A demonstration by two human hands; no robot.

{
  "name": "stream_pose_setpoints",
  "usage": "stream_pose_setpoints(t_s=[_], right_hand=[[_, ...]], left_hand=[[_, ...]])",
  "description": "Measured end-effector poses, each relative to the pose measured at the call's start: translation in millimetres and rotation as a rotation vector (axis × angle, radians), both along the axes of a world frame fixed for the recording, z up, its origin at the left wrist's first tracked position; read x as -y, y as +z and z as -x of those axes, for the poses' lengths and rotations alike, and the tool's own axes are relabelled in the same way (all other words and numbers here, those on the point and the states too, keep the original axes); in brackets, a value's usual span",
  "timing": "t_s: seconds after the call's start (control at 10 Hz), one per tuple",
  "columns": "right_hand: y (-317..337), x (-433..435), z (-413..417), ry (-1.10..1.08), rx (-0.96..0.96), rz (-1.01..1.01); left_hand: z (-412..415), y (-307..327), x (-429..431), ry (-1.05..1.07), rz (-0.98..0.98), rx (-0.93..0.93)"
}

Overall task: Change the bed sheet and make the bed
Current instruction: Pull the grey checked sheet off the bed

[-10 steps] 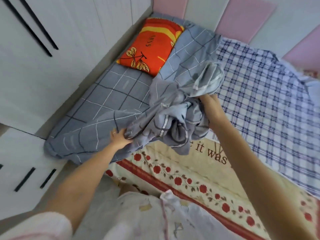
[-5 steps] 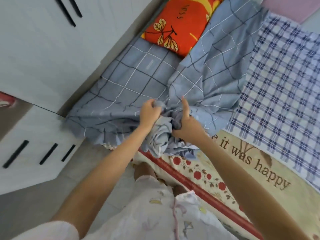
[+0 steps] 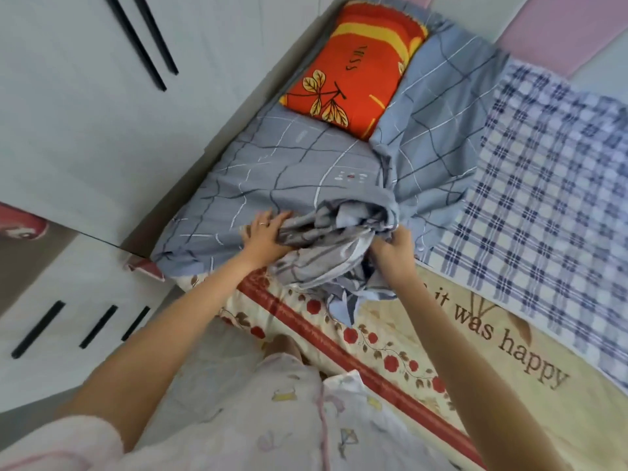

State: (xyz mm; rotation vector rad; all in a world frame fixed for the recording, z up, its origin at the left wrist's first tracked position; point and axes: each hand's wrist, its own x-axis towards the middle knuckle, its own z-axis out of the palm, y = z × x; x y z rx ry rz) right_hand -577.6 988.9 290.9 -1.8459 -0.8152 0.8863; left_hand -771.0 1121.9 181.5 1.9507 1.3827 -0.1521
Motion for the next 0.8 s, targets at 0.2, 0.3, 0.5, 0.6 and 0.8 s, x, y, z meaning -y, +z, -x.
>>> stream_pose_setpoints(t_s=[0.2,0.3,0.5,0.6,0.8], right_hand=[[9,5,4,-0.108,-0.014,0.019],[16,1,-5,-0.082,0.022,0.065],[30,-16,-20,-0.255,-0.083,-0.044],[24,-13,-38,-0.369,-0.124,-0.107],[-13,-8,-54,-0.496,-0.174,0.22]], left_hand=[[-31,24,-45,0.15,0.13,0.2],[-89,111,-79,0.324,-0.171,0.49],[-209,253,-43,-0.074,-0.394,0.949],[-208,201,12,-0.282,-0.168,0.819],[-159,118,20,-0.106,0.271,0.605]])
